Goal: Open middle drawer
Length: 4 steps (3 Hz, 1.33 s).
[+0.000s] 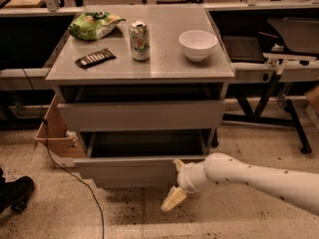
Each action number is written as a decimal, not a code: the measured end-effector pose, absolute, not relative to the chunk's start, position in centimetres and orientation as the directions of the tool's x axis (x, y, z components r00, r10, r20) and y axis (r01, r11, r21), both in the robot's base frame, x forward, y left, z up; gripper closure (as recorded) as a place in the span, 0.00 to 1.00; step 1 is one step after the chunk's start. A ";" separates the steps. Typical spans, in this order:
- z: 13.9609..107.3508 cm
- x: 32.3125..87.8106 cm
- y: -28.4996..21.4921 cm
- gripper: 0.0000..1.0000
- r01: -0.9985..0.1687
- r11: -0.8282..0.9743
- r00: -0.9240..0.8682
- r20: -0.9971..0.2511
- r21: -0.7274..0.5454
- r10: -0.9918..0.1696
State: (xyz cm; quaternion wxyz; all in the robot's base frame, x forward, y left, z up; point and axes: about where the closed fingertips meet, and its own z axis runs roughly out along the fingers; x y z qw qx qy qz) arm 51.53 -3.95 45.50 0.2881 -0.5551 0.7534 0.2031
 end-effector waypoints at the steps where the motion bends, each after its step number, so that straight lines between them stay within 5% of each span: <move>1: 48.9 50.9 -5.0 0.00 -0.953 0.294 -0.174 -0.667 -0.071 -0.724; 3: 51.4 55.0 -4.7 0.00 -0.944 0.293 -0.113 -0.687 -0.151 -0.717; 4: 50.3 58.1 -3.7 0.17 -0.943 0.301 -0.121 -0.699 -0.141 -0.705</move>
Offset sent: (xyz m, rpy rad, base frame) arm 0.0248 -0.0189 0.0863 -0.0029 -0.1960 0.0017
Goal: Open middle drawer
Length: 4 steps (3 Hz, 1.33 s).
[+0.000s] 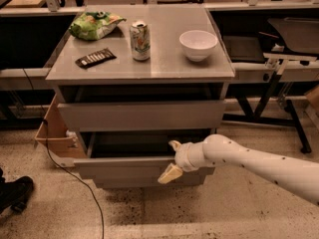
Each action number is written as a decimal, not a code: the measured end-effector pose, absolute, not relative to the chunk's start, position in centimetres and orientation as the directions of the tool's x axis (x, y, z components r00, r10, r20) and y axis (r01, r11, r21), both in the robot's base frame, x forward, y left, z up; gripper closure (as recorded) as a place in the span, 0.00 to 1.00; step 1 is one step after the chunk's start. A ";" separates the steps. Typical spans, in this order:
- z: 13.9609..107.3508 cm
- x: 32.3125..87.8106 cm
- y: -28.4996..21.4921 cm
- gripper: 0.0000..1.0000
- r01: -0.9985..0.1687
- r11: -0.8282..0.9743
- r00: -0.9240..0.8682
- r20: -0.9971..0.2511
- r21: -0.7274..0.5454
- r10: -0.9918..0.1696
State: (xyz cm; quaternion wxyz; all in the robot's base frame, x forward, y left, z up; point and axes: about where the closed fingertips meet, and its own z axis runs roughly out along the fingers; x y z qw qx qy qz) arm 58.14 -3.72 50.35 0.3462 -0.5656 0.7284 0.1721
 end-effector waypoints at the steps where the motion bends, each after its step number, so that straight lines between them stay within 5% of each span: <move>1: 49.8 60.8 -2.6 0.41 -0.941 0.310 -0.122 -0.712 -0.140 -0.691; 3: 50.2 64.5 -2.3 0.95 -0.923 0.353 -0.132 -0.739 -0.152 -0.661; 4: 48.7 65.6 -2.2 1.00 -0.921 0.352 -0.125 -0.730 -0.166 -0.671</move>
Offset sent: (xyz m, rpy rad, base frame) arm 0.0708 0.0185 0.0030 0.0489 -0.0402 -0.0381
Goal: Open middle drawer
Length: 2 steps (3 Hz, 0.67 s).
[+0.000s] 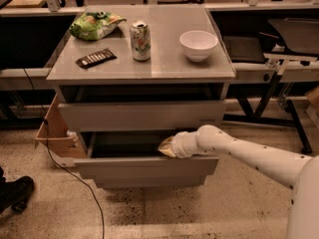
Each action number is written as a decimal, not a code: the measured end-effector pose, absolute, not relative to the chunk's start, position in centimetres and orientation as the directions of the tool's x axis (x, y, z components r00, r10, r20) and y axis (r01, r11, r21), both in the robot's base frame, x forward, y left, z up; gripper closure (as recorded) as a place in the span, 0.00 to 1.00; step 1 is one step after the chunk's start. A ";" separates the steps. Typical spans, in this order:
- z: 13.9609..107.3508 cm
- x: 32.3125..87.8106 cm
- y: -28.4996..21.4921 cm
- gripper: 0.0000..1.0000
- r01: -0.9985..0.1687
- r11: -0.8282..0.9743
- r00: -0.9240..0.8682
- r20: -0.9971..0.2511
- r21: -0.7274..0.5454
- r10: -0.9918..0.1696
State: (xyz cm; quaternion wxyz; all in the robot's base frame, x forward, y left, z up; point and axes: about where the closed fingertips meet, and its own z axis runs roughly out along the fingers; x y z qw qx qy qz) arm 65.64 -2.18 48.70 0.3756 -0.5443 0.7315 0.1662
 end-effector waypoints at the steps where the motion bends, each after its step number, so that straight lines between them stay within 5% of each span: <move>1: 46.4 66.8 -1.8 1.00 -0.927 0.334 -0.128 -0.691 -0.172 -0.712; 2: 44.8 66.4 -1.6 1.00 -0.944 0.296 -0.146 -0.620 -0.146 -0.771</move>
Offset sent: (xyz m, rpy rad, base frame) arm 0.0046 0.0021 -0.0525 -0.2495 0.1382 0.0612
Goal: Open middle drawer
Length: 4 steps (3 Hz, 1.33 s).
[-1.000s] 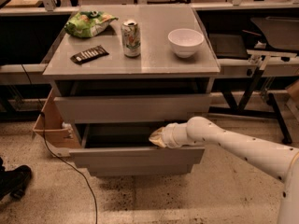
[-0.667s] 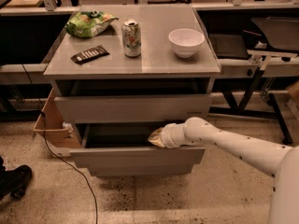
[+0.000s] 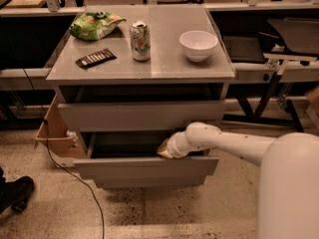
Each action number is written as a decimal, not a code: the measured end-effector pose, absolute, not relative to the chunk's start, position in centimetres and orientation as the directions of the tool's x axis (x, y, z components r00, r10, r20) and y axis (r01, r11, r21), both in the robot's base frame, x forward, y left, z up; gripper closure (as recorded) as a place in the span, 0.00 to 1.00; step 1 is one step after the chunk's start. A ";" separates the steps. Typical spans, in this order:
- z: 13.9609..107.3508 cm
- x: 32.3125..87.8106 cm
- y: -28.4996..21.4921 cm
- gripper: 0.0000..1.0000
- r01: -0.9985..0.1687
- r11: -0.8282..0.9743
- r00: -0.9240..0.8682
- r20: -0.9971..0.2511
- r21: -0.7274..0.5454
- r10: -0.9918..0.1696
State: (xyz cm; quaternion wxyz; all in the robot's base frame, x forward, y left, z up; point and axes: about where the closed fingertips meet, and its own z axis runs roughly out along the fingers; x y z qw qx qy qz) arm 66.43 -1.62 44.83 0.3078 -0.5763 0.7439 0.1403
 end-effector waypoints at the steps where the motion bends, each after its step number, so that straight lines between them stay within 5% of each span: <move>1: 44.4 65.0 -1.7 1.00 -0.957 0.263 -0.147 -0.581 -0.119 -0.801; 4: 44.1 61.9 -2.2 1.00 -0.972 0.230 -0.170 -0.554 -0.041 -0.815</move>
Offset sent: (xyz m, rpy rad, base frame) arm -0.0910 -0.0207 -0.0348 -0.1188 0.2181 0.1163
